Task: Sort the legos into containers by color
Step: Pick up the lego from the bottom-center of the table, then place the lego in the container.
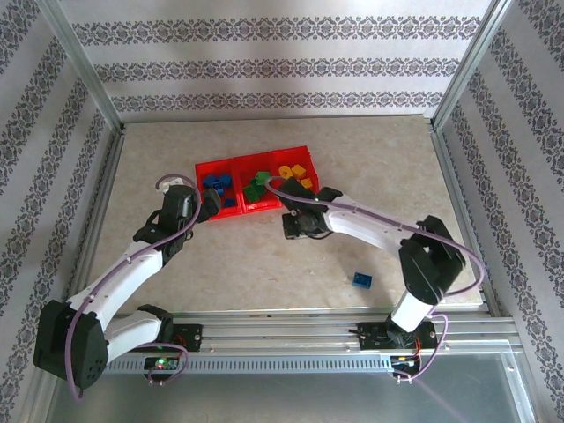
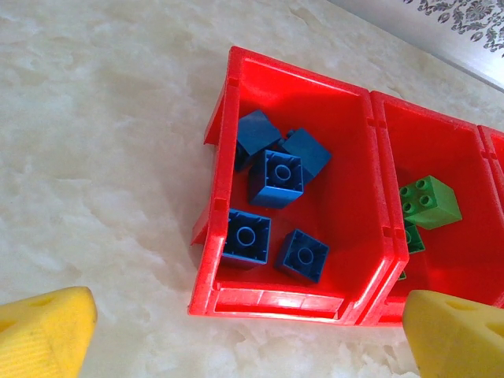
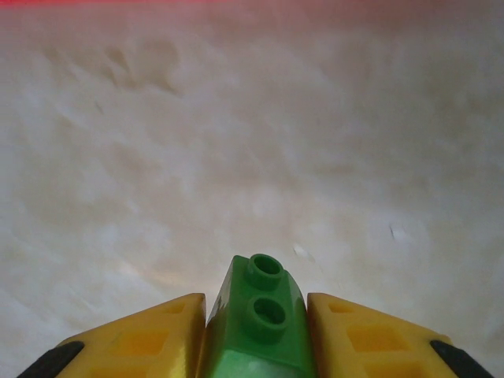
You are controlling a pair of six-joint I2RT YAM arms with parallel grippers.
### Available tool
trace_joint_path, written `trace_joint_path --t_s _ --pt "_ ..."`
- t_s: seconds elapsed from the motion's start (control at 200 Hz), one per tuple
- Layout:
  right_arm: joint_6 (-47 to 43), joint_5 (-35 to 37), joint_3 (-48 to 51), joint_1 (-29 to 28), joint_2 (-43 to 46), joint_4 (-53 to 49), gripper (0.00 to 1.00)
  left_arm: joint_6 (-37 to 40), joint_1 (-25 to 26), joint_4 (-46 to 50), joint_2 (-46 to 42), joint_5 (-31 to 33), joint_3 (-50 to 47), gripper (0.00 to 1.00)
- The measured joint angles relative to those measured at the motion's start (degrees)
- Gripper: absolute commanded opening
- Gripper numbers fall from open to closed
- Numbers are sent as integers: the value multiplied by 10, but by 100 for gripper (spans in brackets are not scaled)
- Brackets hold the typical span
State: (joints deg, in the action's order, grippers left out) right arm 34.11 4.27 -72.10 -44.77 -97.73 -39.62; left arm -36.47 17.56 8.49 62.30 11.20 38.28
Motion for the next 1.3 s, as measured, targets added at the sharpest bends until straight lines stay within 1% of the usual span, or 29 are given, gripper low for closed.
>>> trace_joint_path --t_s 0.345,0.525,0.764,0.854,0.969,1.064,1.299 --pt "-61 6 -223 8 -152 13 32 0 0 0 -4 0 0 100" --pt "-79 3 -305 19 -222 18 32 0 0 0 -8 2 0 100" --pt "-91 2 -352 31 -276 17 34 0 0 0 -10 5 0 99" --pt "-95 2 -365 33 -285 15 39 0 0 0 -10 5 0 100" --pt "-102 2 -388 34 -298 14 49 0 0 0 -10 5 0 100" --pt "-105 2 -407 34 -308 12 54 0 0 0 -10 5 0 100" --pt "-106 2 -422 34 -311 7 54 1 0 0 -10 7 0 100"
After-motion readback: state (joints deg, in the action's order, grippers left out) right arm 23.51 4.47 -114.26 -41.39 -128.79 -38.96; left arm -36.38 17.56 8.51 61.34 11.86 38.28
